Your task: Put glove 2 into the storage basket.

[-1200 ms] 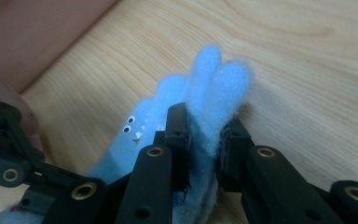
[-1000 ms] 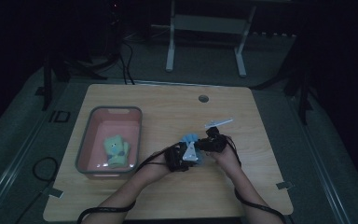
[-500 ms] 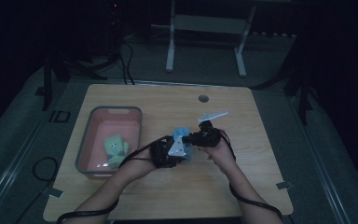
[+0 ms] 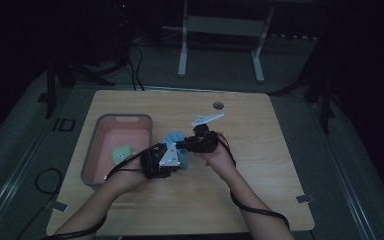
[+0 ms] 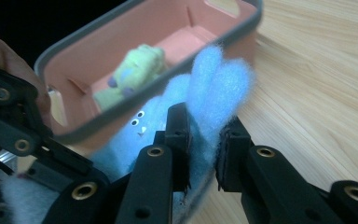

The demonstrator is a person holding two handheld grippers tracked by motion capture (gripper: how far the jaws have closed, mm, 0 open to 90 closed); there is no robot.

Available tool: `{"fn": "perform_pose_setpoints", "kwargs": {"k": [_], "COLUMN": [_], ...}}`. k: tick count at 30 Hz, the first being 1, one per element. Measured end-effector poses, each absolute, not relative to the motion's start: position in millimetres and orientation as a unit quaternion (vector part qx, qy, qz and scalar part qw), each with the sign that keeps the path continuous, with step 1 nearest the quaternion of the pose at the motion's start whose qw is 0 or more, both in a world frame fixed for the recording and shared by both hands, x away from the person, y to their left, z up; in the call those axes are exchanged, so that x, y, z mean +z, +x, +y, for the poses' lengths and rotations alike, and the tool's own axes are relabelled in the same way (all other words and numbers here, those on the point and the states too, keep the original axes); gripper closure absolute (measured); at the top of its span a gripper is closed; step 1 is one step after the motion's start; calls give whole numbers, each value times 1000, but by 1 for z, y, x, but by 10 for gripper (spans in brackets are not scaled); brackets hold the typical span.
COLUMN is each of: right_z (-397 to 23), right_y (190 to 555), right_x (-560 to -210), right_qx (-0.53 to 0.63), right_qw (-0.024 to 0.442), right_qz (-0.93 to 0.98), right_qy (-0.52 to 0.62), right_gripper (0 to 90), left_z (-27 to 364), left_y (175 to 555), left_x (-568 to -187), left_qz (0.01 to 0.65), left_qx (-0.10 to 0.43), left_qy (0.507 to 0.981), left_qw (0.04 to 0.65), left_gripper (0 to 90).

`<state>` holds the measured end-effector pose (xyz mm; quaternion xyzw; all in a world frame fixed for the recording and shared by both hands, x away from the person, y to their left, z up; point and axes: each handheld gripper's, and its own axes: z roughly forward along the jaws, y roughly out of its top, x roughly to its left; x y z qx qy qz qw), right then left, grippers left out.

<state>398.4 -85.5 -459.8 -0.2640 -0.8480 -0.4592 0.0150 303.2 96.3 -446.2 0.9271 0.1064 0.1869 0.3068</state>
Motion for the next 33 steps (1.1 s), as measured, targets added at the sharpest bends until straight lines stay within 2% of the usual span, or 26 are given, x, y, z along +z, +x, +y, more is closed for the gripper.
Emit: {"fn": "perform_pose_setpoints", "kwargs": {"k": [18, 28, 33], "right_z": [8, 58, 70], "right_y": [401, 401, 403], "right_x": [-452, -474, -486], "right_qx": [-466, -451, -433], "right_qw": [33, 60, 53], "right_qz": [-852, -861, -870], "right_qy": [-234, -226, -230], "right_gripper": [779, 780, 779], "left_z": [178, 216, 223], "left_y": [295, 292, 296], "left_x": [-442, -466, -479], "left_qz": [156, 204, 214], "left_qx": [205, 188, 177], "left_qy": [927, 926, 928], "left_qw": [271, 255, 249], "left_gripper": [766, 766, 765]}}
